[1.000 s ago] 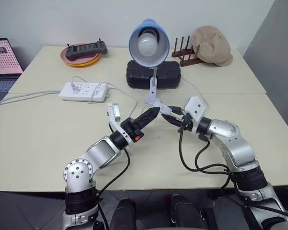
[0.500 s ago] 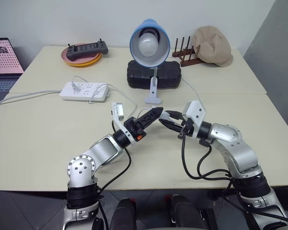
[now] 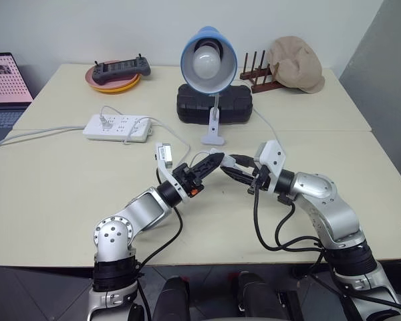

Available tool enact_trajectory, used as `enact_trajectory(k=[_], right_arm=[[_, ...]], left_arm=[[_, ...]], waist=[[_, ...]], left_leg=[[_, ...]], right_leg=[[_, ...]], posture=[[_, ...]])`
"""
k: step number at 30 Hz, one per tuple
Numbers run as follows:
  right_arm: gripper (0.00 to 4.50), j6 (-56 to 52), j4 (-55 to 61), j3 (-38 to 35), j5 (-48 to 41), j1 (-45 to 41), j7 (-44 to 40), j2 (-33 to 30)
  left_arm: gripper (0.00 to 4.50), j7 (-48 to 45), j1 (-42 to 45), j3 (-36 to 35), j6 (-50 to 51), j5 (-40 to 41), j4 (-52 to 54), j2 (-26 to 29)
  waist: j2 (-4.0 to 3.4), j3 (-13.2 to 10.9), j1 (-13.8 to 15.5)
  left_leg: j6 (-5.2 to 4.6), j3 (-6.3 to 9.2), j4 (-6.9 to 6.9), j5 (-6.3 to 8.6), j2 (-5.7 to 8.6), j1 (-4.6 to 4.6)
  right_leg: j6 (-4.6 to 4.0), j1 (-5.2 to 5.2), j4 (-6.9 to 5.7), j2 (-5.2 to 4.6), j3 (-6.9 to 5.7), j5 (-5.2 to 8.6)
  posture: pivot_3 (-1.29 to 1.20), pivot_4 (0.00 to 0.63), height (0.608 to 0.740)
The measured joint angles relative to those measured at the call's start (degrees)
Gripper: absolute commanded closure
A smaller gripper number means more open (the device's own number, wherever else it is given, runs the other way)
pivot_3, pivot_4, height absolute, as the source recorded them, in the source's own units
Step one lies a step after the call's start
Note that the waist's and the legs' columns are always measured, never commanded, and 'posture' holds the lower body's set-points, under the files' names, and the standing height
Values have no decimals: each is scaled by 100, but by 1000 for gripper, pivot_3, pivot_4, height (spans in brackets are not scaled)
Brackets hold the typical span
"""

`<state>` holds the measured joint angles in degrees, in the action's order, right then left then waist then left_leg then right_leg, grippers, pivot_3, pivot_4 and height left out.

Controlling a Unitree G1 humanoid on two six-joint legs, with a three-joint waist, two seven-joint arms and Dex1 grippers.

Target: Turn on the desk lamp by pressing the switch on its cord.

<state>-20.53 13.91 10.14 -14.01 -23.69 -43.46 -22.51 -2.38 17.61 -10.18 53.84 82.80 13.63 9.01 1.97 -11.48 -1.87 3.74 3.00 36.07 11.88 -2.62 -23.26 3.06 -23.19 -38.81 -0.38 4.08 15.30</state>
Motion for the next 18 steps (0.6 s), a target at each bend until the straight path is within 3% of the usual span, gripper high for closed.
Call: enact_trajectory(k=[3, 12, 14, 18], right_arm=[[3398, 1, 2, -2, -46, -4, 1, -5], [3398, 1, 2, -1, -65, -4, 2, -46], [3398, -1, -7, -1, -64, -4, 10, -57], [3398, 1, -17, 0, -62, -8, 7, -61]], left_arm=[[4035, -3, -3, 2, -25, -1, -2, 13], [4042, -4, 6, 60, -69, -27, -1, 41], [3340, -30, 39, 96, -80, -100, 1, 67], [2552, -97, 31, 94, -97, -94, 10, 87]], waist=[[0, 0, 1], [0, 0, 1], [0, 0, 1], [0, 0, -1]], left_leg=[[0, 0, -1, 0, 0, -1], [0, 0, -3, 0, 0, -5], [0, 0, -2, 0, 0, -6], [0, 0, -5, 0, 0, -8]], right_leg=[[-1, 0, 2, 0, 0, 0], [0, -1, 10, 0, -1, 0], [0, -2, 12, 0, 0, 0], [-1, -3, 16, 0, -1, 0]], posture=[[0, 150, 740], [0, 150, 740], [0, 150, 740], [0, 150, 740]])
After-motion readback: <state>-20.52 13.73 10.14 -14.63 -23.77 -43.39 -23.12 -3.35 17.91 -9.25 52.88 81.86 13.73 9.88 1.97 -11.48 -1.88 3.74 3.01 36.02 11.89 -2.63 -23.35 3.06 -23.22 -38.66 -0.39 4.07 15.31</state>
